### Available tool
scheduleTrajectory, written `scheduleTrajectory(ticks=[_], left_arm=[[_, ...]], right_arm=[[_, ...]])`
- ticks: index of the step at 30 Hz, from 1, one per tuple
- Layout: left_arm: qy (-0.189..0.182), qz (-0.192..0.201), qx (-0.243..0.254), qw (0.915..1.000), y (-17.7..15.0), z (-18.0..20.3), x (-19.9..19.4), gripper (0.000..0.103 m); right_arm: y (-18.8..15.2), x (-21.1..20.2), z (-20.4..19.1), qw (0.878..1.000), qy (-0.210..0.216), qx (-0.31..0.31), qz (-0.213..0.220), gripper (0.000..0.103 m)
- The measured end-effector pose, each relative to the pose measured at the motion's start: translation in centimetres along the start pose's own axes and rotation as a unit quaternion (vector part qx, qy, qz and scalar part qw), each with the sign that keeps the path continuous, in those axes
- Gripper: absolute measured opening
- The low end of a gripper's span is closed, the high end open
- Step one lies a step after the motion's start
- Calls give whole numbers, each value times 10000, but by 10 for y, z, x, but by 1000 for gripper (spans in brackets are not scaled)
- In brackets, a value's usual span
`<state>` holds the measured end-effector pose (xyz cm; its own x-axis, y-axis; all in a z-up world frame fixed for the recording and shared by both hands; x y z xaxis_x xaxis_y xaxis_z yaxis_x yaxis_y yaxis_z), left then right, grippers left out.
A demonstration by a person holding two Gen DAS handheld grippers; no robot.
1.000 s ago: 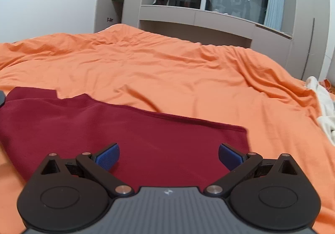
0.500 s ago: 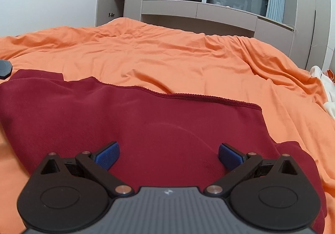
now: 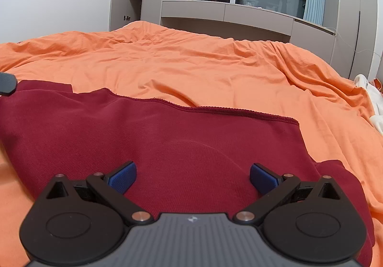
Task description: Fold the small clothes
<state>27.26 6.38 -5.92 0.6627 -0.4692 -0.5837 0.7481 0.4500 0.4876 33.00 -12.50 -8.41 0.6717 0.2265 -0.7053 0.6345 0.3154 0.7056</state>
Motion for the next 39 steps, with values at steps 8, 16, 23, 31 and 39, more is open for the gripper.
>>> scheduleTrajectory(ticks=[8, 16, 23, 31, 39], left_arm=[[719, 276, 185, 9969, 5, 4, 7, 97], [1228, 539, -17, 9910, 16, -4, 12, 68], [1297, 780, -75, 9884, 25, 0, 15, 27], [1356, 1033, 1032, 9799, 42, 45, 17, 17], [1121, 791, 2676, 9537, 49, 136, 56, 16]], right_arm=[[0, -3, 4, 9999, 79, 78, -49, 103], [-2, -7, 11, 9994, 189, 186, -207, 103], [-5, -24, 30, 9942, 710, 536, -599, 103], [-1, -71, 114, 9887, 511, 1394, -203, 103], [-9, -99, 203, 9728, -56, 2309, 198, 103]])
Point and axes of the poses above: each gripper's, at about its wrist camera, not at the fingertips, and x roughly the way its jaws point, z to its right, y to its top, the point moved 10 cm from there along x, roughly the way its jaws point, and after that the axes turned 15 degrees about -z, right-handed, at the moved point
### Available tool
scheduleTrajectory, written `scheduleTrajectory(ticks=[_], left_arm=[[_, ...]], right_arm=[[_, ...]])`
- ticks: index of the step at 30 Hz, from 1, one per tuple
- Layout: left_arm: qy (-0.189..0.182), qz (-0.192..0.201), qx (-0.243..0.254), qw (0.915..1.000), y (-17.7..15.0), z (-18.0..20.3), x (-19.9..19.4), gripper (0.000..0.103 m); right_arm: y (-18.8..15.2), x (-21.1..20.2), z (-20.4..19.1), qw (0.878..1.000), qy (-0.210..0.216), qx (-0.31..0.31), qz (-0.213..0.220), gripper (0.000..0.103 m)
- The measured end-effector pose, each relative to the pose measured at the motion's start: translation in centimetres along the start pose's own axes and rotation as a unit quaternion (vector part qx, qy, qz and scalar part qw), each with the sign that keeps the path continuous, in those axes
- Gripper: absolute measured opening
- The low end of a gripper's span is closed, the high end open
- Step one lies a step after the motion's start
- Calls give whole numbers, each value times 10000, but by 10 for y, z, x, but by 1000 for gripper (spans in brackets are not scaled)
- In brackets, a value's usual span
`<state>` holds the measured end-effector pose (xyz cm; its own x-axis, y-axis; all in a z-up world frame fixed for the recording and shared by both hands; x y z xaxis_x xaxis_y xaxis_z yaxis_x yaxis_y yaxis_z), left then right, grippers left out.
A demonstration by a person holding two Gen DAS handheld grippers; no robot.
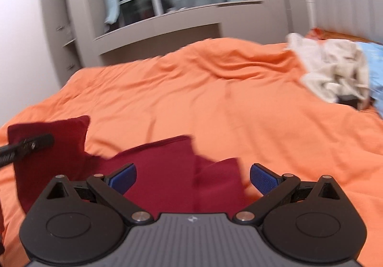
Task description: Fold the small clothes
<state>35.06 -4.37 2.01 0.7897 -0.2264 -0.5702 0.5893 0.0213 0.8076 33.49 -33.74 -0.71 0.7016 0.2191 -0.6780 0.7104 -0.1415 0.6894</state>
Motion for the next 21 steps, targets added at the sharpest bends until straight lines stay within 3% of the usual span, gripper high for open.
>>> scheduleTrajectory(ticks=[3, 7, 10, 13, 15, 21], left_arm=[[-215, -45, 772, 9968, 5, 49, 9, 16], [-610, -338, 1735, 9824, -17, 111, 23, 16], [-892, -698, 2092, 9713, -46, 135, 34, 16], [-991, -915, 2222, 9656, -69, 143, 41, 20], [-1034, -984, 2302, 9626, -78, 145, 43, 26], [-1493, -1102, 2080, 9603, -83, 146, 33, 66]], right_arm=[[2, -1, 20, 9997, -118, 213, 19, 103], [1, 5, 25, 9995, -20, 327, -41, 103], [-2, 9, 23, 9995, -28, 308, -80, 103], [-3, 11, 23, 9994, -55, 327, -105, 103], [-5, 11, 23, 9993, -58, 361, -121, 103], [-9, 15, 21, 9991, -56, 363, -200, 103]])
Point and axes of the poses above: each gripper's, at about its wrist camera, not at the fingertips, and x roughly the way its jaws point, z to its right, y to its top, the point moved 10 cm from there along x, roughly the way its jaws point, and after that the axes turned 15 degrees about -z, right-handed, at the moved point
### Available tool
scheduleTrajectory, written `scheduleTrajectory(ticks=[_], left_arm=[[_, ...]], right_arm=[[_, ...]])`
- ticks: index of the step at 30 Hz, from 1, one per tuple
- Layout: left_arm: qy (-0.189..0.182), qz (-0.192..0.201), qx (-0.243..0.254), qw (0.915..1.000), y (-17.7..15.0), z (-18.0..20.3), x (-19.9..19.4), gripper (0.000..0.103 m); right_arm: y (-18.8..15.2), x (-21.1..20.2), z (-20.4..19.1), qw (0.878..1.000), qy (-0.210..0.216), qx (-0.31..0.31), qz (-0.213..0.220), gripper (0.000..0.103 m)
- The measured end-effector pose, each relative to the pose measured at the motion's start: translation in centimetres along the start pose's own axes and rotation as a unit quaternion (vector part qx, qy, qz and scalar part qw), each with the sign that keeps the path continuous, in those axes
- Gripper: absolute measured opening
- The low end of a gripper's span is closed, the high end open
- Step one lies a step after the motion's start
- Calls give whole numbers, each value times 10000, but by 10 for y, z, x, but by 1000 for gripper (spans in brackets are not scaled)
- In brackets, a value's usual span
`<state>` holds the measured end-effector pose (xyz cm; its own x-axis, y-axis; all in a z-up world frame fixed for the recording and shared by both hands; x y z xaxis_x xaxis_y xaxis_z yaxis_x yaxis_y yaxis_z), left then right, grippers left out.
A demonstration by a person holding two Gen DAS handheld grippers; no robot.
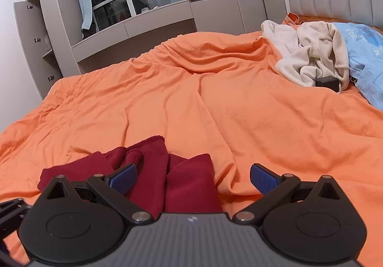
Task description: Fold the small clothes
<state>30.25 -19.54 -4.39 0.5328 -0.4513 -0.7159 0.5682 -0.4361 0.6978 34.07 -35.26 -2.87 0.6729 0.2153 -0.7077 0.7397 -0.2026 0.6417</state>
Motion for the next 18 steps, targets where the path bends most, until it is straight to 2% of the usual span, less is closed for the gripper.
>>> scheduleTrajectory(ticks=[2, 11, 14, 18], left_arm=[[-101, 57, -22, 9999, 1, 1, -7, 80], [-500, 437, -389, 9970, -13, -8, -50, 97], [-395, 595, -545, 9960, -22, -21, -66, 102], [-8, 720, -815, 9941, -38, -44, -81, 102]], right_arm=[[-2, 3, -2, 10000, 2, 0, -30, 103], [-5, 2, -28, 9988, 340, -290, 196, 103], [-5, -4, -47, 9965, 539, -528, 351, 103], [-3, -7, -83, 9902, 898, -1009, 366, 103]])
Point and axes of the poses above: each gripper's, at about its wrist camera, not at the fingertips, and x roughly the way its jaws point, z to its right, y to its top, the point moved 10 cm from there along x, roughly the way its jaws point, and after that the axes turned 15 degrees about -z, right-handed, at the moved point
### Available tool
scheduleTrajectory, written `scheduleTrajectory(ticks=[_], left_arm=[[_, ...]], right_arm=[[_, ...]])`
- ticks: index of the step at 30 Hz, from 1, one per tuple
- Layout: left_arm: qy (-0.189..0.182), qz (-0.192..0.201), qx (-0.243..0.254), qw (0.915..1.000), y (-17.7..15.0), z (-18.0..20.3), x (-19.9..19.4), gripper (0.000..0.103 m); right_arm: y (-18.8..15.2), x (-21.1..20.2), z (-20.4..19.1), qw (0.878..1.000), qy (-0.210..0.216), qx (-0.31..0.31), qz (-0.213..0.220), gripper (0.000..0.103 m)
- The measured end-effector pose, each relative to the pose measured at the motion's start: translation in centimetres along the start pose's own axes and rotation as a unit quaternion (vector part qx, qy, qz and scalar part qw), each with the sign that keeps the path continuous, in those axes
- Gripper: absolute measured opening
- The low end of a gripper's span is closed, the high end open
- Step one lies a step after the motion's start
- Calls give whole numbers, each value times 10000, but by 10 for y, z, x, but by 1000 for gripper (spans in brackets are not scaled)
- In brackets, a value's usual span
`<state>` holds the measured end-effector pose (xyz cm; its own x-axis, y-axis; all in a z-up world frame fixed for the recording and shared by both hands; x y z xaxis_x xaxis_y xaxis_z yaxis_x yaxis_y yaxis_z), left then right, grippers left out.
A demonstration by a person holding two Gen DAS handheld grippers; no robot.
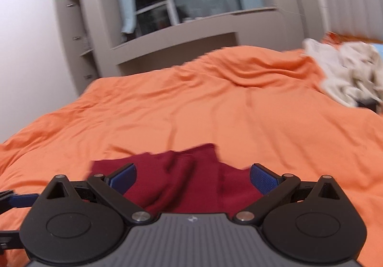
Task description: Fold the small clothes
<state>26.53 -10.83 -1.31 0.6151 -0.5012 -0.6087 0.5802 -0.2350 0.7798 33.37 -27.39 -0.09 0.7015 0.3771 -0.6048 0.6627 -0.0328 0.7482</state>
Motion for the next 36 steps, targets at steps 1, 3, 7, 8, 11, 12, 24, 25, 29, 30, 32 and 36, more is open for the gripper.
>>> scheduleTrajectory(ticks=[1, 3, 7, 8, 11, 12, 24, 25, 29, 30, 32, 36], left_arm=[[64, -11, -82, 9999, -2, -4, -2, 102], [142, -53, -209, 9997, -7, -12, -4, 102], [373, -254, -59, 9990, -17, -17, 1, 102], [418, -318, -2, 9986, -20, -17, 4, 102], [493, -504, 142, 9974, -28, -15, 12, 102], [501, -548, 177, 9971, -30, -15, 14, 102], [564, -723, 375, 9951, -35, -8, 28, 102], [567, -718, 385, 9951, -35, -8, 28, 102], [609, -715, 456, 9945, -34, -5, 30, 102], [626, -723, 471, 9943, -34, -5, 31, 102], [677, -726, 491, 9938, -33, -4, 32, 102], [893, -430, 526, 9937, -22, -3, 25, 102]], right_arm=[[4, 3, -12, 9998, 81, -166, -23, 103], [11, 8, -32, 9987, 143, -475, -100, 103], [20, 26, -77, 9924, 215, -1155, -372, 103], [20, 33, -86, 9896, 156, -1341, -492, 103], [11, 53, -98, 9802, -299, -1819, -728, 103], [6, 57, -94, 9780, -555, -1871, -743, 103], [-25, 32, 35, 9884, -1016, -191, -1115, 103], [-28, 28, 40, 9882, -1034, -165, -1122, 103], [-31, 17, 49, 9911, -860, -39, -1011, 103], [-28, 16, 50, 9922, -791, 12, -967, 103], [-26, 14, 54, 9944, -599, 166, -858, 103], [-16, 18, 63, 9953, -23, 699, -665, 103]])
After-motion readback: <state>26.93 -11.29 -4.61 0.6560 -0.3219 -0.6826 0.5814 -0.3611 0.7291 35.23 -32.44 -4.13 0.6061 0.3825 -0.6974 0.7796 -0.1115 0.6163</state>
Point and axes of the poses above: each gripper's, at about its wrist camera, not at the fingertips, and x roughly the way its jaws point, z to its right, y to its top, the point moved 10 cm from there along x, roughly the way its jaws point, and after that the axes turned 15 degrees about -z, right-handed, at the moved point
